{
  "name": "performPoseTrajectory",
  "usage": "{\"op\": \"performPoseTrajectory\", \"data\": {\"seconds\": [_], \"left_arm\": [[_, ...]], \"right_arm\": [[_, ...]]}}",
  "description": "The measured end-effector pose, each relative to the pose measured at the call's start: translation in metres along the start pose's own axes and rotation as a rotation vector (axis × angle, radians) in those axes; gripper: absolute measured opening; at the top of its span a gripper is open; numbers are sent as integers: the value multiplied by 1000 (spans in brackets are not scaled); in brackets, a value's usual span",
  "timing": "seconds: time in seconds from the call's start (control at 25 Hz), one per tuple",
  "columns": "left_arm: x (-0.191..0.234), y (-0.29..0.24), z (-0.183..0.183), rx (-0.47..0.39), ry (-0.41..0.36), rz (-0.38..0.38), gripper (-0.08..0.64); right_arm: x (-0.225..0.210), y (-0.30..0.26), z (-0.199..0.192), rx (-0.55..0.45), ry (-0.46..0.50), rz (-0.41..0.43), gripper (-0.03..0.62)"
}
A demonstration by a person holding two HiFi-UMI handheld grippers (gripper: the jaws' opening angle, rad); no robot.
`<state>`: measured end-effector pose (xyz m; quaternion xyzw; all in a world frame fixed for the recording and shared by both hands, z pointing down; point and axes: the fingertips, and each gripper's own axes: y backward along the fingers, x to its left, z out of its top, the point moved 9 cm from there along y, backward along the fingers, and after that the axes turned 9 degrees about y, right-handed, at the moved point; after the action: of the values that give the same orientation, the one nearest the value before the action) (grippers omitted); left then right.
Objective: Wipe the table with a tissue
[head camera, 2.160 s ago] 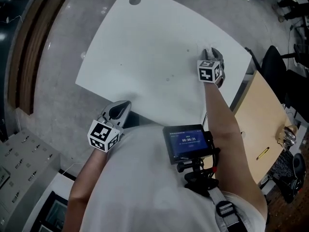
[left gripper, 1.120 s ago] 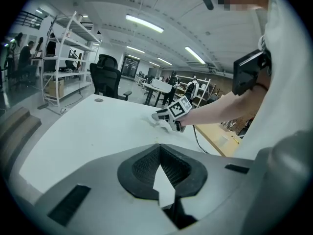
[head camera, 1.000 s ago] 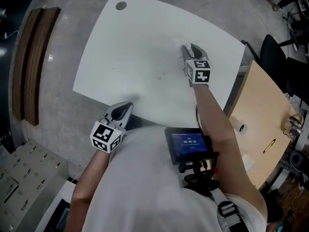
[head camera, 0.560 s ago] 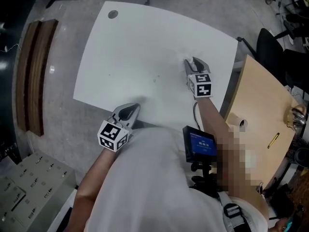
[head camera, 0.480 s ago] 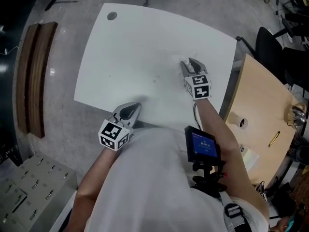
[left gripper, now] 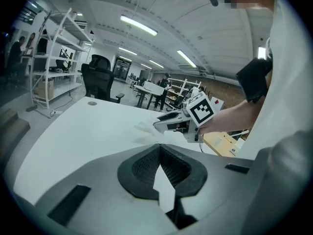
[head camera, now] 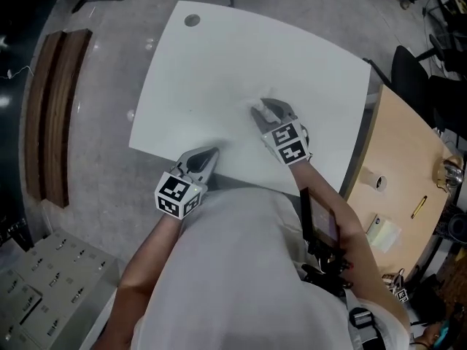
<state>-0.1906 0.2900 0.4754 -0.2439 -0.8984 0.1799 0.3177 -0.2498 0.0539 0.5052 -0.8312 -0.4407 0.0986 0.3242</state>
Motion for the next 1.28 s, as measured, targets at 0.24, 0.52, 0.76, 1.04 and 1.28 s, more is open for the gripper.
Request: {"op": "performPoseTrajectory", "data": {"seconds": [0.24,0.52,0.76,1.04,1.28], "left_arm": [[47,41,-10,2,33,26,6],[88,69,-14,-24,51,25,6],[114,94,-19,-12,42,2,6],[143,119,-18,-21,48,27,6],[150,127,-18,0,43,23,6]], "right_arm": [[47,-39,22,39,12,53,121],[70,-79,33,173,80,26,121],[76,-126,52,263,180,-51,121],[104,-153,51,350,310,-178,121],[136,-163,63,348,377,-211,121]]}}
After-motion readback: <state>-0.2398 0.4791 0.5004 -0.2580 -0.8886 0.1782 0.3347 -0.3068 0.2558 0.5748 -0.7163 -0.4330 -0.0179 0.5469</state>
